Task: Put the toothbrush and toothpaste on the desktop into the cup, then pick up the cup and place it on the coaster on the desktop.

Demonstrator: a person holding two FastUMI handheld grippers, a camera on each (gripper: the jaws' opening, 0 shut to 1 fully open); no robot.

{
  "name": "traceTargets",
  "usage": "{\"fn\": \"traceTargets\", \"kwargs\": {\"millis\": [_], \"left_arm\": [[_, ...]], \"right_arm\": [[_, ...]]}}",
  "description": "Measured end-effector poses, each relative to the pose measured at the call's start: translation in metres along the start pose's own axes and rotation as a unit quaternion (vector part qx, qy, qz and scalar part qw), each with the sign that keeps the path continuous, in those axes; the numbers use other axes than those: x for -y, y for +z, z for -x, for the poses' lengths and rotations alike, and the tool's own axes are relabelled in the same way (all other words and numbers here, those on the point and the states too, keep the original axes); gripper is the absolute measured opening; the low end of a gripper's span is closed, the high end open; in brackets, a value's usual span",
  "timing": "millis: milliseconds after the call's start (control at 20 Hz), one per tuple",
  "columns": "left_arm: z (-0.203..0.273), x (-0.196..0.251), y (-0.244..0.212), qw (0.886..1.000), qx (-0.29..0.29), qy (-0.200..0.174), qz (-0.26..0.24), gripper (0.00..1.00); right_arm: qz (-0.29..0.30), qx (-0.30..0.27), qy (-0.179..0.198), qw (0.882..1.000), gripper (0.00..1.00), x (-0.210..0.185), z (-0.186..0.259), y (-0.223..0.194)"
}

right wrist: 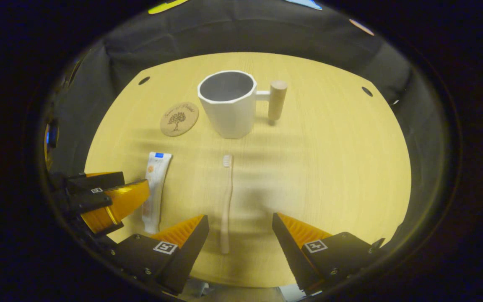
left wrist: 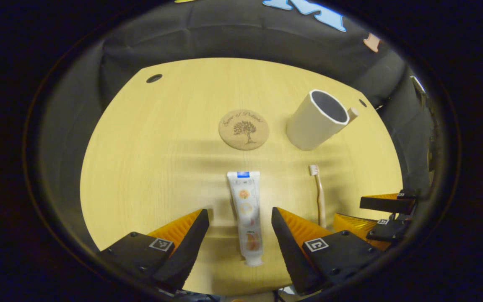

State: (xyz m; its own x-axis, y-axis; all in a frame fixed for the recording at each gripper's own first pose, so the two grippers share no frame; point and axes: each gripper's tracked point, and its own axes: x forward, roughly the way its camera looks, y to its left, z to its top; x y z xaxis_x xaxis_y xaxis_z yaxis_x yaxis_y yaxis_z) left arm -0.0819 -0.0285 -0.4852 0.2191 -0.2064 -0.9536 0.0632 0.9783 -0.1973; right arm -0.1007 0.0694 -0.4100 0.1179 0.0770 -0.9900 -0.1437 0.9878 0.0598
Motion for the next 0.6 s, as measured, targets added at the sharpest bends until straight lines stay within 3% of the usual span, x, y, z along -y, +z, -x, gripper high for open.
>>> {"fn": "traceTargets", "kwargs": {"millis": [350, 500, 600], "left_arm": [[-0.025, -0.009, -0.021, 0.999, -0.051, 0.011, -0.005, 0.98], [-0.034, -0.02, -0.023, 0.997, -0.065, 0.048, -0.019, 0.96], [-0.032, -0.018, -0.023, 0.996, -0.068, 0.051, -0.02, 0.95]], "right_arm": [[-0.004, -0.055, -0.008, 0.998, 0.91, -0.006, -0.03, -0.009], [-0.003, -0.073, -0.021, 0.997, 0.91, -0.005, -0.042, -0.013], [-0.001, -0.072, -0.023, 0.997, 0.85, -0.004, -0.043, -0.01]]}}
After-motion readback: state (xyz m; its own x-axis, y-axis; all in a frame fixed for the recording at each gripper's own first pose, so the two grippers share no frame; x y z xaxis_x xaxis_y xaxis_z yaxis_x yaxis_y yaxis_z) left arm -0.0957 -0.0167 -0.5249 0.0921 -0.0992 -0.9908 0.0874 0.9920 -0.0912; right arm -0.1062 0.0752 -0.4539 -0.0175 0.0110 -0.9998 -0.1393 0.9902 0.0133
